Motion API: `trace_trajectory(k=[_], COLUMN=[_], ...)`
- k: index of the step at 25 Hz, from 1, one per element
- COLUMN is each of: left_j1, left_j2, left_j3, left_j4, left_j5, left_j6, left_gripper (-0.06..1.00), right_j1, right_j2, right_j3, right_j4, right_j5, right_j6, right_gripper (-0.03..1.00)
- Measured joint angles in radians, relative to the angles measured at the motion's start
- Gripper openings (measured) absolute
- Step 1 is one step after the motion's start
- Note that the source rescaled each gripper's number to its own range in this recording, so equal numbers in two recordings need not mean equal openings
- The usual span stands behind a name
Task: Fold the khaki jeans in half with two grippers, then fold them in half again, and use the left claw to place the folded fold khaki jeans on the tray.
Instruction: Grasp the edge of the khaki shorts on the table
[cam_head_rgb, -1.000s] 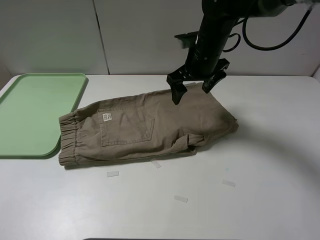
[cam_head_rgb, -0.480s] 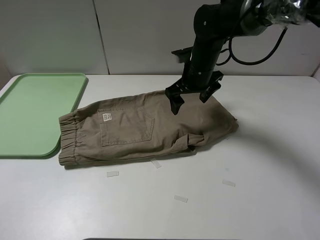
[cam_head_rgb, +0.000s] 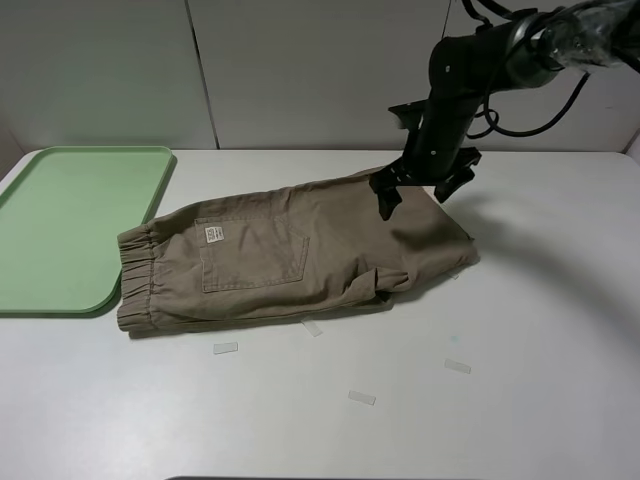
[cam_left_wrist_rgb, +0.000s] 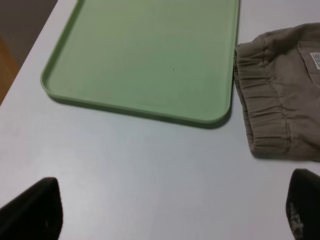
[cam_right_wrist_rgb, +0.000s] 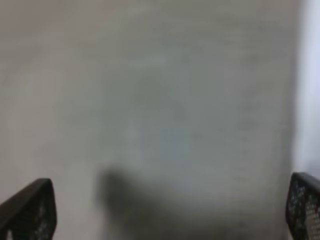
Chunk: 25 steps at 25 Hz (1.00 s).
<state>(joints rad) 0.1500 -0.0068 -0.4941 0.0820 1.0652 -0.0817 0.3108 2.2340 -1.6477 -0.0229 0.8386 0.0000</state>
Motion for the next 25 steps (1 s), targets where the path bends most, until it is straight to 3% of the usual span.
trace_trajectory(k=[5,18,20,25], left_j1=[0.0,0.0,0.0,0.0], left_j2=[0.0,0.0,0.0,0.0], left_j3=[0.0,0.0,0.0,0.0], left_j4=[0.0,0.001,0.001,0.001], left_j5=[0.0,-0.001,-0.001,-0.001], left_j6=[0.0,0.0,0.0,0.0], left_gripper=[0.88,0.88,0.88,0.87], right_j1=[-0.052,-0.053,-0.053,-0.042], right_j2=[0.026,0.098,0.099,0.101], right_j3=[0.0,-0.015,-0.015,-0.015], right_j4=[-0.009,-0.044,-0.025,0.011], right_j5=[0.001,0.01,0.013,0.006], right_j6=[-0.014,-0.045,-0.05,-0.05], right_gripper=[1.0,1.0,0.87,0.24])
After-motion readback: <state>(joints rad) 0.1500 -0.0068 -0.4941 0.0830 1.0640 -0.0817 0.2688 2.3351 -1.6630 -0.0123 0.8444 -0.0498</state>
